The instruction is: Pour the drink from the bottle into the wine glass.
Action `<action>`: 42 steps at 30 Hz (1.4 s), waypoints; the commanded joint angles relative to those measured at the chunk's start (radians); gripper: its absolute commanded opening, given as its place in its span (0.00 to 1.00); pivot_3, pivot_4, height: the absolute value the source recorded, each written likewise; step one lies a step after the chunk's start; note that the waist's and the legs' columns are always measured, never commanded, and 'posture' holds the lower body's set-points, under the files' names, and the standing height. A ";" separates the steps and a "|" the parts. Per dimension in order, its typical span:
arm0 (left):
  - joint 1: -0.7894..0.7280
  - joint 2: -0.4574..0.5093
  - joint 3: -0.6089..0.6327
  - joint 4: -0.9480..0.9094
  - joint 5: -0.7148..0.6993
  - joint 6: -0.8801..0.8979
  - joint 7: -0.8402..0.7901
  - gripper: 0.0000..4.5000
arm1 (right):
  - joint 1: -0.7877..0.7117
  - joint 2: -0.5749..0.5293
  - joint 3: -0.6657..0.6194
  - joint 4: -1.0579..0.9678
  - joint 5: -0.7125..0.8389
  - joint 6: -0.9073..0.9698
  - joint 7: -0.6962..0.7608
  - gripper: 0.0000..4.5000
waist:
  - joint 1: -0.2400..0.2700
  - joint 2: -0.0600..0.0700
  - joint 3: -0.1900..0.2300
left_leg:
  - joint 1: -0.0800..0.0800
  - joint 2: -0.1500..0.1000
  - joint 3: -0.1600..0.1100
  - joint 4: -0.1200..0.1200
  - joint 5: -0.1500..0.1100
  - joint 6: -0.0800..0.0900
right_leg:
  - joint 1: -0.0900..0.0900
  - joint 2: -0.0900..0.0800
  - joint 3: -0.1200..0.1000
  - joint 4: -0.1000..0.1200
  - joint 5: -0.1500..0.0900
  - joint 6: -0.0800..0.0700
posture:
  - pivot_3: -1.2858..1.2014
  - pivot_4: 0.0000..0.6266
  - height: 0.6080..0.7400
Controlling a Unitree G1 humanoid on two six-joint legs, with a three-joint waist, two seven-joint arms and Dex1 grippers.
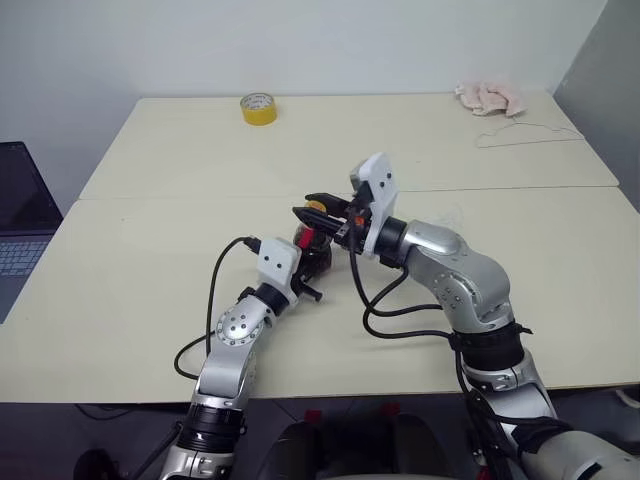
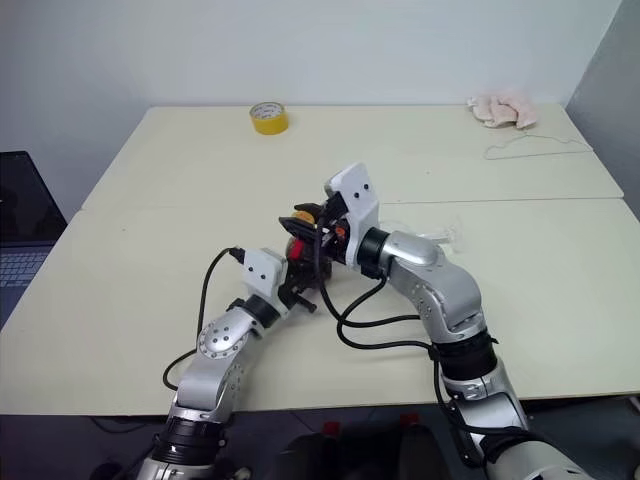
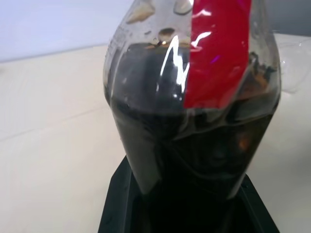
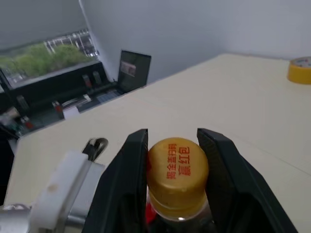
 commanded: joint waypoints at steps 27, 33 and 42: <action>-0.134 0.079 0.286 0.189 -0.054 -0.137 0.109 0.15 | 0.113 -0.476 -0.377 0.367 -0.199 -0.245 -0.153 0.28 | 0.008 -0.001 0.000 | 0.000 0.000 0.003 0.000 0.000 0.000 | 0.000 0.000 0.001 0.000 0.000 0.000 | 0.52 0.24 1.00; -0.178 0.093 0.349 0.310 -0.067 -0.217 0.133 0.15 | 0.138 -0.468 -0.375 0.470 -0.258 -0.226 -0.235 0.28 | 0.005 -0.001 0.000 | 0.000 0.001 0.004 0.000 0.000 0.000 | 0.000 0.000 0.002 0.000 0.000 0.000 | 0.52 0.24 1.00; -0.177 0.074 0.403 0.408 -0.099 -0.279 0.187 0.15 | 0.125 -0.451 -0.366 0.592 -0.306 -0.209 -0.307 0.27 | 0.002 -0.001 0.000 | 0.000 0.001 0.004 0.000 0.000 0.000 | 0.000 0.000 0.002 0.000 0.000 0.000 | 0.52 0.24 1.00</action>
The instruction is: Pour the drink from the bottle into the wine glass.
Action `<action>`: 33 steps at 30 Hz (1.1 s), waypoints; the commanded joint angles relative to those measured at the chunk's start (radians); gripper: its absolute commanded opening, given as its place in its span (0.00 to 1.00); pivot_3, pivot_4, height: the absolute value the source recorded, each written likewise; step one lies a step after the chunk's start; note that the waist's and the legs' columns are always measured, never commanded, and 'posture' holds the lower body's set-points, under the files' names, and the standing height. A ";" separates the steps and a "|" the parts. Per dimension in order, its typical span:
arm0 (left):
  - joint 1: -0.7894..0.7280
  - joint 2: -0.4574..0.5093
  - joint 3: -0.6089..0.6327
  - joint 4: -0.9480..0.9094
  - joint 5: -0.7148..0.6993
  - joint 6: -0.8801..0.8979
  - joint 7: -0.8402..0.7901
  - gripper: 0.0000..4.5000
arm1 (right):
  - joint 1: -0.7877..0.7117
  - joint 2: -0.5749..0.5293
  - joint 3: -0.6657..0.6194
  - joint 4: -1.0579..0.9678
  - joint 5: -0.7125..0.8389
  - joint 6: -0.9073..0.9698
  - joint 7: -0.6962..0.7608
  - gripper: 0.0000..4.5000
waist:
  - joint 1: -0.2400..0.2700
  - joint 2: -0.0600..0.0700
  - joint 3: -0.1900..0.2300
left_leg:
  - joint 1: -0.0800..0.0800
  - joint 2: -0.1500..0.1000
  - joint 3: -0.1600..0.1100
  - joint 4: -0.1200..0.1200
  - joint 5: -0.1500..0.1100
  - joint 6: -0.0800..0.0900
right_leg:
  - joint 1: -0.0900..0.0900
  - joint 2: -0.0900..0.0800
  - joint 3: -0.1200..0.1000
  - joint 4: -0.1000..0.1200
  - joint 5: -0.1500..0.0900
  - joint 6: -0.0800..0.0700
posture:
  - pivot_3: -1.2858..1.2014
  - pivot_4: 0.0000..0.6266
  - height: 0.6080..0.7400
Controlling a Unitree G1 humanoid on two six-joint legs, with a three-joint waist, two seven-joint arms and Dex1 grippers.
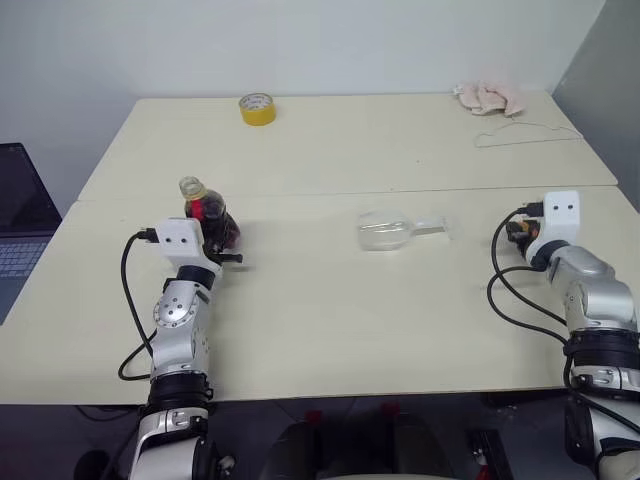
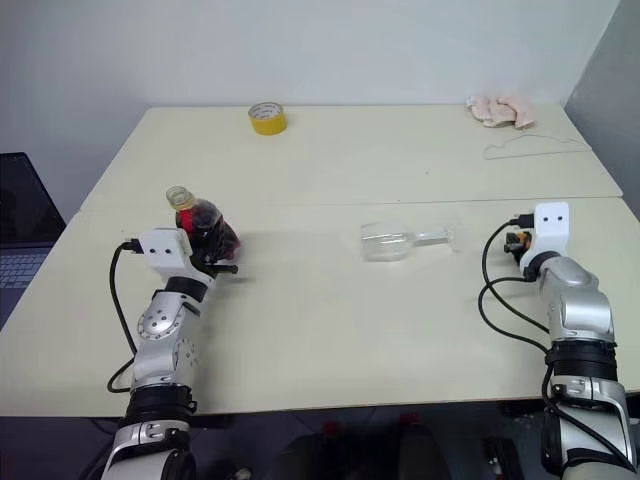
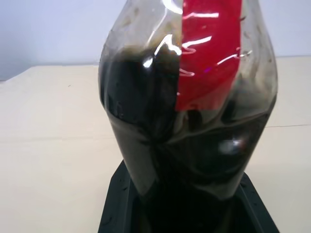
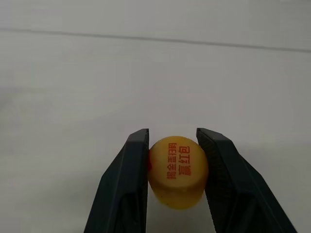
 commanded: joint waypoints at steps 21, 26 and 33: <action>0.026 0.004 0.028 -0.026 -0.019 -0.053 0.060 0.15 | -0.069 0.009 -0.018 -0.030 0.016 -0.032 0.037 1.00 | -0.002 0.000 0.000 | 0.000 0.000 0.000 0.000 0.000 0.000 | 0.000 0.000 0.000 0.000 0.000 0.000 | 0.52 0.24 1.00; 0.032 0.002 0.034 -0.021 -0.026 -0.048 0.069 0.31 | -0.080 0.010 -0.015 -0.020 0.009 -0.035 0.041 1.00 | -0.002 0.000 0.000 | 0.000 0.000 0.000 0.000 0.000 0.000 | 0.000 0.000 0.000 0.000 0.000 0.000 | 0.52 0.24 1.00; 0.056 0.005 0.039 -0.023 -0.043 -0.034 0.063 0.81 | -0.071 0.014 -0.012 -0.015 0.001 -0.044 0.041 1.00 | -0.002 0.000 0.000 | 0.000 0.000 0.000 0.000 0.000 0.000 | 0.000 0.000 0.000 0.000 0.000 0.000 | 0.52 0.24 1.00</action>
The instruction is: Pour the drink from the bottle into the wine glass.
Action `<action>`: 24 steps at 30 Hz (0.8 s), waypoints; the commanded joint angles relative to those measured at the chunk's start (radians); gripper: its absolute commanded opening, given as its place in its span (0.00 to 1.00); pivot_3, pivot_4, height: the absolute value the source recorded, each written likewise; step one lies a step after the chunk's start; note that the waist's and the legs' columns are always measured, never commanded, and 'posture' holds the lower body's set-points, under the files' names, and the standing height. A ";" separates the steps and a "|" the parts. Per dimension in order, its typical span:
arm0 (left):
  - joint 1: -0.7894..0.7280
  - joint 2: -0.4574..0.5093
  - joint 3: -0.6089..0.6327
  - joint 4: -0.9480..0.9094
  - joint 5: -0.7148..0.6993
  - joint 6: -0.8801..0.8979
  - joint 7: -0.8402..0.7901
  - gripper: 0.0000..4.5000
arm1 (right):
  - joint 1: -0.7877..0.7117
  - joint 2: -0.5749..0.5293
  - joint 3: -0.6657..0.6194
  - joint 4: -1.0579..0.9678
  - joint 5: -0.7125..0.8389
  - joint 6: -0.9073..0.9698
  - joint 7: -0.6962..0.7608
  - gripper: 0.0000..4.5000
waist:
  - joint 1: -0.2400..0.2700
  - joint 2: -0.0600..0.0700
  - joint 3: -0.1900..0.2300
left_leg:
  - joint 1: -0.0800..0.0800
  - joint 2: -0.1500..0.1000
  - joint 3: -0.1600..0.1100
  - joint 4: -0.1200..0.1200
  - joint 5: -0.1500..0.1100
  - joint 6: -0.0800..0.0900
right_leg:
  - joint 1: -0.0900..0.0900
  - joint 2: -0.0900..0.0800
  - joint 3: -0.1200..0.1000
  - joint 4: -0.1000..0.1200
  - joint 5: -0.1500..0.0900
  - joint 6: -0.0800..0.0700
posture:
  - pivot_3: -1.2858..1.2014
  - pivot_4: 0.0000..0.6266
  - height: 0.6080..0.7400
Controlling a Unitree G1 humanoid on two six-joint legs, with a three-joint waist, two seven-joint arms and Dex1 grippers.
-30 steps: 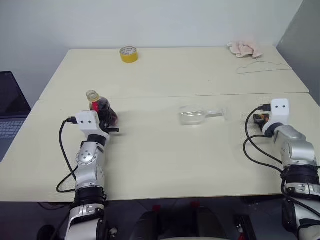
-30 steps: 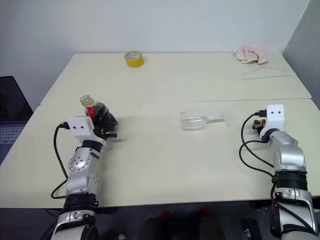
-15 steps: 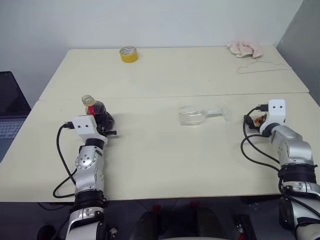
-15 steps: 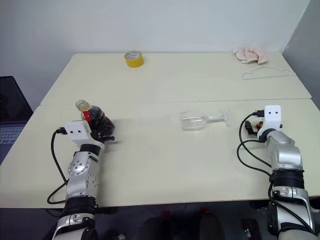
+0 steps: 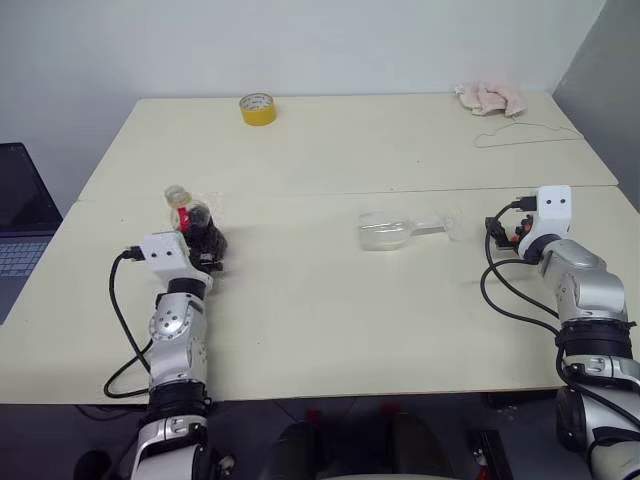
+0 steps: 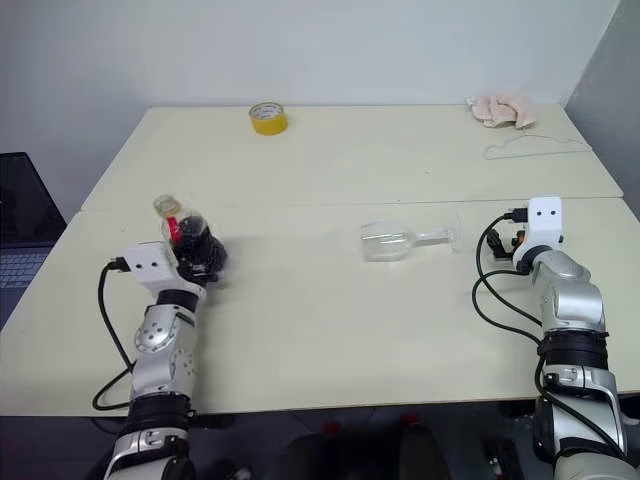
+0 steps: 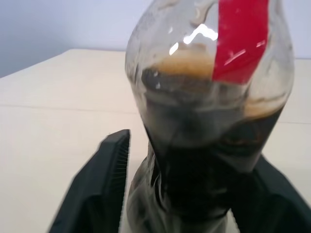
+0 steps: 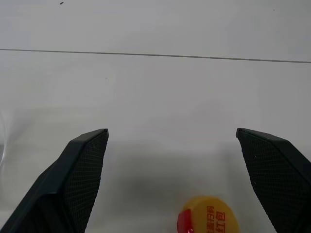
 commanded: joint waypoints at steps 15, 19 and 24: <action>0.029 0.027 0.002 -0.056 -0.025 0.014 -0.022 0.99 | -0.030 -0.021 -0.011 -0.020 -0.010 -0.047 -0.001 1.00 | 0.000 0.000 0.000 | 0.000 0.000 0.000 0.000 0.000 0.000 | 0.000 0.000 0.000 0.000 0.000 0.000 | 0.52 0.24 1.00; 0.047 0.023 -0.014 -0.079 -0.029 0.038 -0.045 0.99 | -0.036 -0.018 -0.005 -0.011 -0.014 -0.055 0.000 1.00 | 0.000 0.000 0.000 | 0.000 0.000 0.000 0.000 0.000 0.000 | 0.000 0.000 0.000 0.000 0.000 0.000 | 0.52 0.24 1.00; 0.069 0.018 -0.032 -0.119 -0.034 0.070 -0.071 0.99 | -0.038 -0.015 0.009 -0.004 -0.023 -0.065 0.007 1.00 | 0.000 0.000 0.000 | 0.000 0.000 0.000 0.000 0.000 0.000 | 0.000 0.000 0.000 0.000 0.000 0.000 | 0.52 0.24 1.00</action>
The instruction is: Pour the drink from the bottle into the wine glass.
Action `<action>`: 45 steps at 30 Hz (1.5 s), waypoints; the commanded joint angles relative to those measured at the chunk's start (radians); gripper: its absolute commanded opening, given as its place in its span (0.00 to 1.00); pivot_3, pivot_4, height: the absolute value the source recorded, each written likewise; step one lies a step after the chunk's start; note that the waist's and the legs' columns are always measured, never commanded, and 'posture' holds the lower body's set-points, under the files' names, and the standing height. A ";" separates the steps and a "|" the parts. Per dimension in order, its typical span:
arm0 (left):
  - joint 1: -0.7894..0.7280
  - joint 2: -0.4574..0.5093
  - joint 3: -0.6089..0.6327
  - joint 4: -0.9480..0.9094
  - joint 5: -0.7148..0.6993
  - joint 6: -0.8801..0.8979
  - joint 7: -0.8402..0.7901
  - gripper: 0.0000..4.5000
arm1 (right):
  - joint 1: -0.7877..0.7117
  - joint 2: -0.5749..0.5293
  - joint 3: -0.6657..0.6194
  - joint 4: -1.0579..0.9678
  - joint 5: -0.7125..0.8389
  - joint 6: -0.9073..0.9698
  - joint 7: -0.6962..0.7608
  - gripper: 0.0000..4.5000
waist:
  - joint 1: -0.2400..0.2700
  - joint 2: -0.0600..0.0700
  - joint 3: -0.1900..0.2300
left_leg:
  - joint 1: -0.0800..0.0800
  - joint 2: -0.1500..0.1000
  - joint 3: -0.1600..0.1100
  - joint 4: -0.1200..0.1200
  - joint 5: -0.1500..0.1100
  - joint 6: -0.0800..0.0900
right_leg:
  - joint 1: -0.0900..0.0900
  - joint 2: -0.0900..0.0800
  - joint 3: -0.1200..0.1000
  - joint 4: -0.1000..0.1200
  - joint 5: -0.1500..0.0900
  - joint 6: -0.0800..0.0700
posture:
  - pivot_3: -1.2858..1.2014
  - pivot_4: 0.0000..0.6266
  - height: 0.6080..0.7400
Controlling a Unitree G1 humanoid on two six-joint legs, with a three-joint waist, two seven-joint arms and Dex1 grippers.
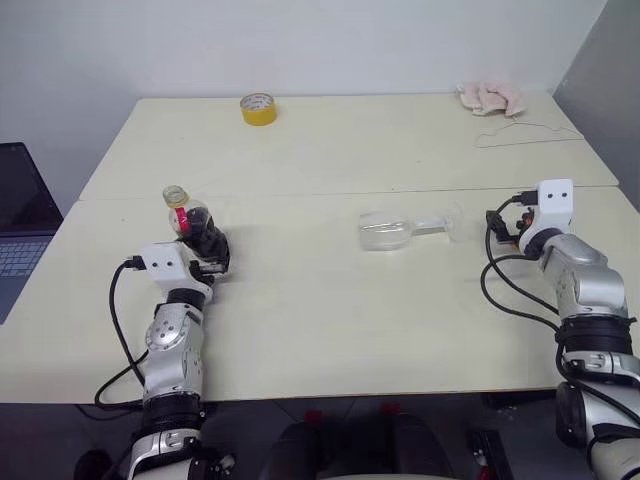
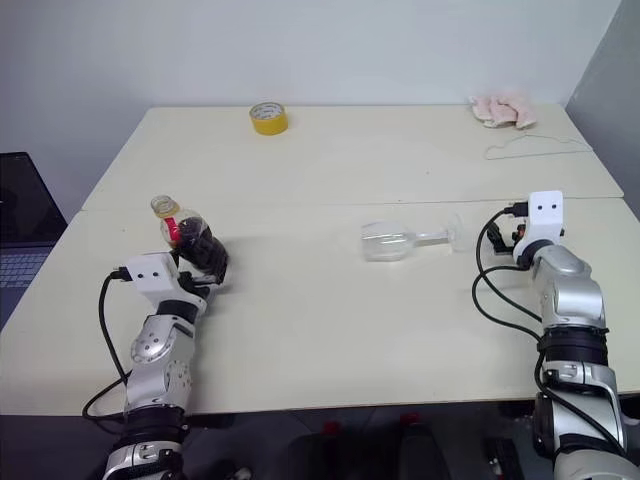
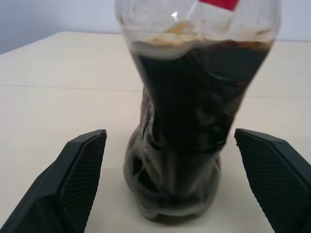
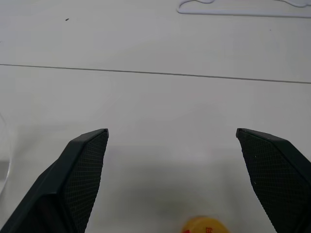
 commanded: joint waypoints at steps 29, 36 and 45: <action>0.342 -0.032 -0.108 -0.433 -0.063 0.214 -0.091 0.99 | -0.018 -0.149 0.073 -0.093 -0.107 -0.082 0.104 1.00 | 0.003 0.001 -0.001 | 0.001 0.000 0.001 0.000 0.000 0.000 | 0.000 0.000 0.001 0.000 0.000 0.000 | 0.52 0.24 1.00; 0.334 0.095 -0.243 -0.615 -0.064 0.353 -0.250 0.99 | -0.063 -0.401 0.215 -0.299 -0.116 -0.052 0.462 1.00 | 0.009 0.004 -0.001 | 0.001 0.001 0.002 0.000 0.000 0.000 | 0.001 0.001 0.001 -0.001 0.000 0.000 | 0.52 0.24 1.00; 0.192 0.147 -0.377 -0.664 -0.015 0.430 -0.312 0.99 | -0.161 -0.349 0.449 -0.368 -0.194 -0.093 0.648 1.00 | 0.010 0.003 -0.001 | 0.001 0.002 0.002 -0.001 0.000 0.001 | 0.001 0.001 0.001 -0.002 0.000 0.000 | 0.52 0.24 1.00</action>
